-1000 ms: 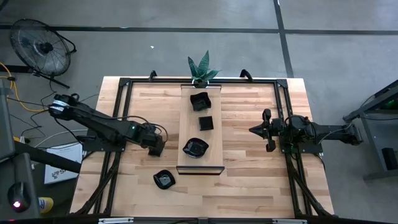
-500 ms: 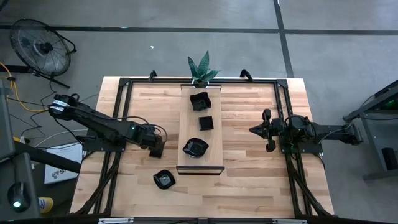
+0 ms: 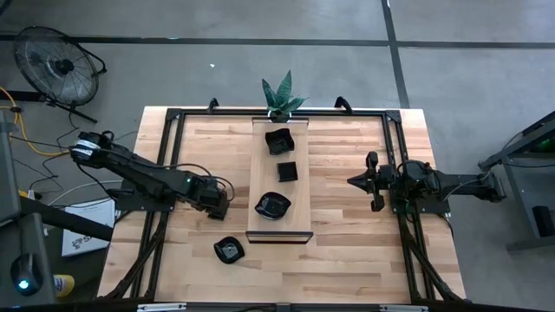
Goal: Pick & Place Mini shaped plates
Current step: Stack the black square plate on top of the black square plate on the shelf
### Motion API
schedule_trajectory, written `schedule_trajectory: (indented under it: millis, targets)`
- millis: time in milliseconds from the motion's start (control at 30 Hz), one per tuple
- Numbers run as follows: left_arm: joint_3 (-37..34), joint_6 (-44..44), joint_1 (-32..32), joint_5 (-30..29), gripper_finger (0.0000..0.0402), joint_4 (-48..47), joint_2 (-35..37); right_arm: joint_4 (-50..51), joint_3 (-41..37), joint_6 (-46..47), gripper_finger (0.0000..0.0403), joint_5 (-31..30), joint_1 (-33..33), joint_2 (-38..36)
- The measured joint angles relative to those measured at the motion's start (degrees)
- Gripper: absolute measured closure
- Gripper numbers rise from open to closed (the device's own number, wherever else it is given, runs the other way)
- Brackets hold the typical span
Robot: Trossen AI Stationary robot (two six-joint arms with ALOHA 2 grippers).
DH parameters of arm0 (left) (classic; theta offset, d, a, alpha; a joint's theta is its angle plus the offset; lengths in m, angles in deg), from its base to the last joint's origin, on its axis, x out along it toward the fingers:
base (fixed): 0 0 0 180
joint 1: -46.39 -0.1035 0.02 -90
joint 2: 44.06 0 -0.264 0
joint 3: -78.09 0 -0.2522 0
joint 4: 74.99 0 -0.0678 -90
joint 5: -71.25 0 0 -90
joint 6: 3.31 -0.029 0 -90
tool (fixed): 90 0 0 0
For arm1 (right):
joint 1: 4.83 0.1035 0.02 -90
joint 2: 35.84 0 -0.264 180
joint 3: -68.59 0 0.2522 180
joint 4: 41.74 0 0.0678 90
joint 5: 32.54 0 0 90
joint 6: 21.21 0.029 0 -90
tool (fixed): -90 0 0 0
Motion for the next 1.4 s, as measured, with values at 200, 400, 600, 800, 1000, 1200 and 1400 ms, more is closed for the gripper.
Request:
schedule_trajectory:
  millis: [200,400,600,800,1000,1200,1400]
  targets:
    - [0.0,-0.5,0.0,-0.3,0.0321,1.8,-0.4,0.0,0.0,0.0,0.0391,0.0,0.0,0.0]
    - [0.0,-0.5,0.0,-0.3,0.0321,1.8,-0.4,0.0,0.0,0.0,0.0391,0.0,0.0,0.0]
    - [0.0,-1.3,0.0,-0.3,0.0358,1.8,-0.4,0.0,0.0,0.0,0.0391,0.0,0.0,0.0]
    - [0.1,-2.0,0.0,-0.4,0.0393,1.8,-0.4,0.0,0.0,0.0,0.0391,0.0,0.0,0.0]
    - [0.1,-3.2,0.0,-1.4,0.0398,1.9,-0.4,0.0,0.0,0.0,0.0391,0.0,0.0,0.0]
    - [0.1,-4.8,0.0,-2.5,0.04,1.9,1.2,0.0,0.0,0.0,0.0391,0.0,0.0,0.0]
    - [0.1,-6.6,0.0,-3.3,0.0401,1.4,4.6,0.0,0.0,0.0,0.0391,0.0,0.0,0.0]
